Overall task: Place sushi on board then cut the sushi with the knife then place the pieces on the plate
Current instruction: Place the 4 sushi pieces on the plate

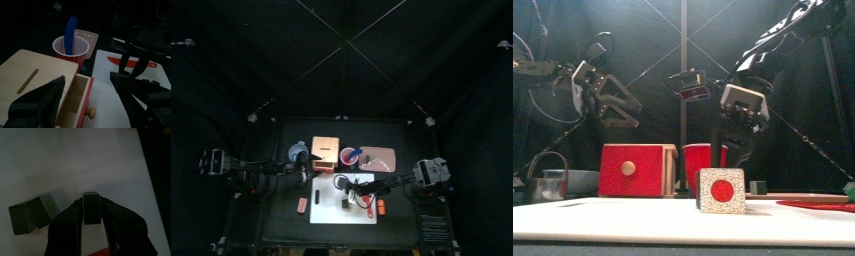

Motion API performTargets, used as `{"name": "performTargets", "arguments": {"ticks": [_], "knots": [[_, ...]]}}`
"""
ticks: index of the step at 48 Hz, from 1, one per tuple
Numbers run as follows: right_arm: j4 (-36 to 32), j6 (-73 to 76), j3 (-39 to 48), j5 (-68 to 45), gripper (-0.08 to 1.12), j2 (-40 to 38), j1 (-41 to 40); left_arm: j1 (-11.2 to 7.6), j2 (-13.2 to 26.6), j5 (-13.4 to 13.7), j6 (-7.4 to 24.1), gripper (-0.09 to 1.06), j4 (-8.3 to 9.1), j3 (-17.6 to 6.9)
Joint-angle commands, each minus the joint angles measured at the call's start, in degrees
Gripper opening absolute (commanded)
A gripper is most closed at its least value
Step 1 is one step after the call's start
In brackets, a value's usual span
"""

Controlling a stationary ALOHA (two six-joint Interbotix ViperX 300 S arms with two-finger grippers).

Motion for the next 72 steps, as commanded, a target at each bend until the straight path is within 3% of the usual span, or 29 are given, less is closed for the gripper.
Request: {"name": "performTargets", "arguments": {"ticks": [1,11,21,36,47,72], "knots": [[0.79,0.09,-0.26,2.72,0.48,-4.57,-0.18,0.0,-0.09,-0.44,0.0,1.02,0.0,-0.44],[3.6,1.32,5.36,10.37,0.48,-15.29,-1.32,0.09,-0.09,-0.44,0.0,1.02,0.09,-0.26],[11.69,1.58,12.13,15.38,0.48,-27.25,-6.33,0.09,-0.09,-0.44,0.0,1.02,0.0,-0.44],[17.75,4.57,20.39,12.13,0.48,-33.22,-25.93,0.09,-0.09,-0.44,-0.09,1.02,0.0,-0.35],[12.39,21.09,23.03,2.37,0.48,-31.11,-31.11,-0.09,-0.09,-0.44,-0.09,1.02,0.09,-0.35],[-9.23,51.33,23.55,2.29,0.48,-26.19,-30.59,0.7,-0.09,-0.44,0.18,1.02,0.88,-0.35]]}}
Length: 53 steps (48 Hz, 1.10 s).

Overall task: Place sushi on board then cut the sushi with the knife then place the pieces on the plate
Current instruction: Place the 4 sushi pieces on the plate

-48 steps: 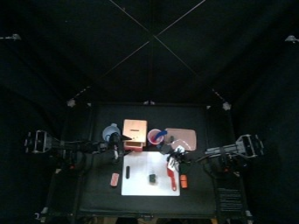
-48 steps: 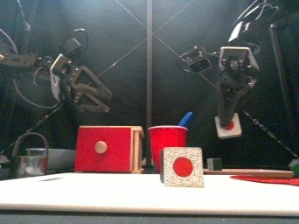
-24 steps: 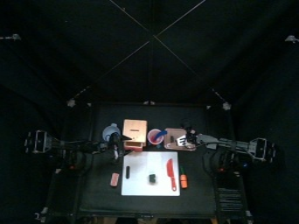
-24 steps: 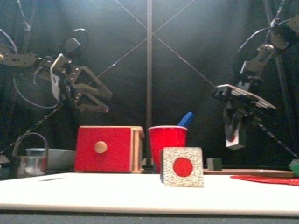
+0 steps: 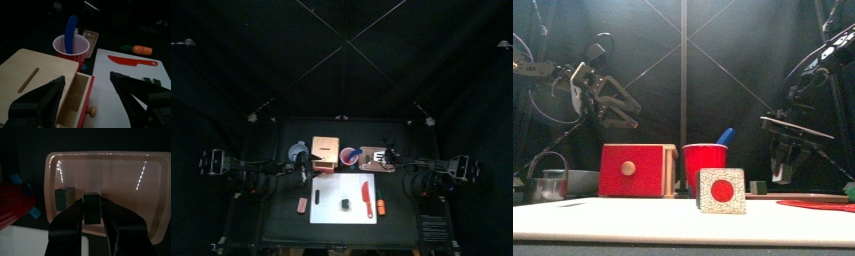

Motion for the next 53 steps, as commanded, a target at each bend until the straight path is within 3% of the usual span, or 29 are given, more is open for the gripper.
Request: {"name": "performTargets", "arguments": {"ticks": [1,16,29,38,53], "knots": [[-3.25,3.43,-1.32,-0.18,0.48,0.26,0.35,0.26,-0.09,-0.44,0.09,1.02,0.18,-0.62],[-3.96,4.22,-3.25,-1.58,0.49,5.71,1.14,-0.09,-0.09,-0.35,0.0,1.02,0.09,-0.26],[-3.69,4.22,-4.75,-1.67,0.62,9.67,2.55,-0.26,-0.09,-0.44,0.0,1.02,0.09,0.18],[-3.78,4.22,-5.36,1.41,0.7,9.05,2.72,-0.26,-0.35,-0.44,0.09,1.02,0.0,0.18],[-4.57,3.43,-5.54,4.31,0.72,6.06,3.08,-0.18,-0.44,-0.44,0.09,1.02,0.09,0.18]]}}
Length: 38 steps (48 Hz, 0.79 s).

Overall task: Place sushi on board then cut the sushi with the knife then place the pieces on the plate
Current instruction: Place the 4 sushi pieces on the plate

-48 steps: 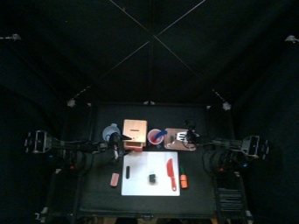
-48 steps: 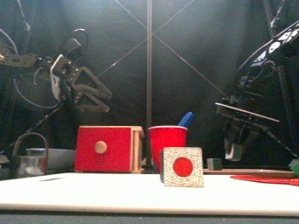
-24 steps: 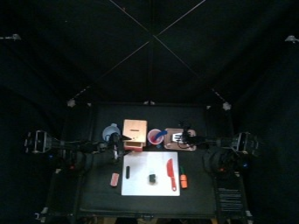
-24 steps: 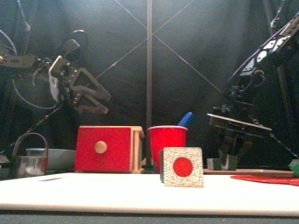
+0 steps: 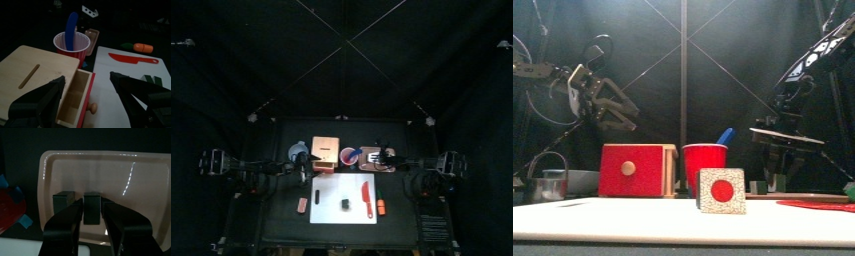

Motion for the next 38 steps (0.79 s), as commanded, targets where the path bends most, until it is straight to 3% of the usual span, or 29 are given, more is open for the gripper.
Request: {"name": "performTargets", "arguments": {"ticks": [1,14,28,38], "knots": [[-0.79,-0.26,-0.79,0.09,0.72,-2.37,0.35,0.09,-0.26,-0.44,0.18,1.02,0.0,-0.7],[-1.32,0.35,-0.62,0.62,0.92,-2.11,0.97,0.09,-0.26,-0.35,0.18,1.02,0.09,-0.53],[-2.2,-0.79,-1.49,3.52,0.92,-7.12,3.08,0.0,-0.26,-0.35,0.09,1.02,0.09,-0.53],[-0.53,-10.99,-1.32,-3.08,0.92,-12.92,13.71,0.0,-0.26,-0.44,0.09,1.02,0.09,-0.7]]}}
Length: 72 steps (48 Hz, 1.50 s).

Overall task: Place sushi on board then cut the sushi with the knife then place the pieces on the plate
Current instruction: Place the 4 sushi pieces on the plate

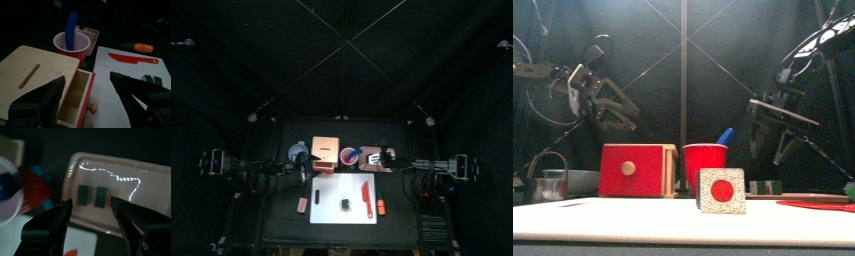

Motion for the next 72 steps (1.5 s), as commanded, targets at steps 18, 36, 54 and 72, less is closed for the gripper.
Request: {"name": "performTargets", "arguments": {"ticks": [18,36,54,72], "knots": [[19.95,-43.15,-12.83,-2.64,0.92,4.83,17.23,-0.09,-0.26,-0.35,0.0,1.02,0.18,-1.93],[44.3,-82.79,-24.96,6.86,0.92,18.19,18.19,-0.09,0.44,-0.35,-0.26,1.02,-1.85,-3.34],[46.49,-88.68,-30.23,4.48,0.92,26.1,18.54,-0.09,0.88,0.26,-0.09,1.02,-3.08,-2.9],[46.76,-88.59,-32.17,4.57,0.92,28.83,19.25,0.0,0.88,0.26,-0.09,1.02,-3.08,-2.46]]}}
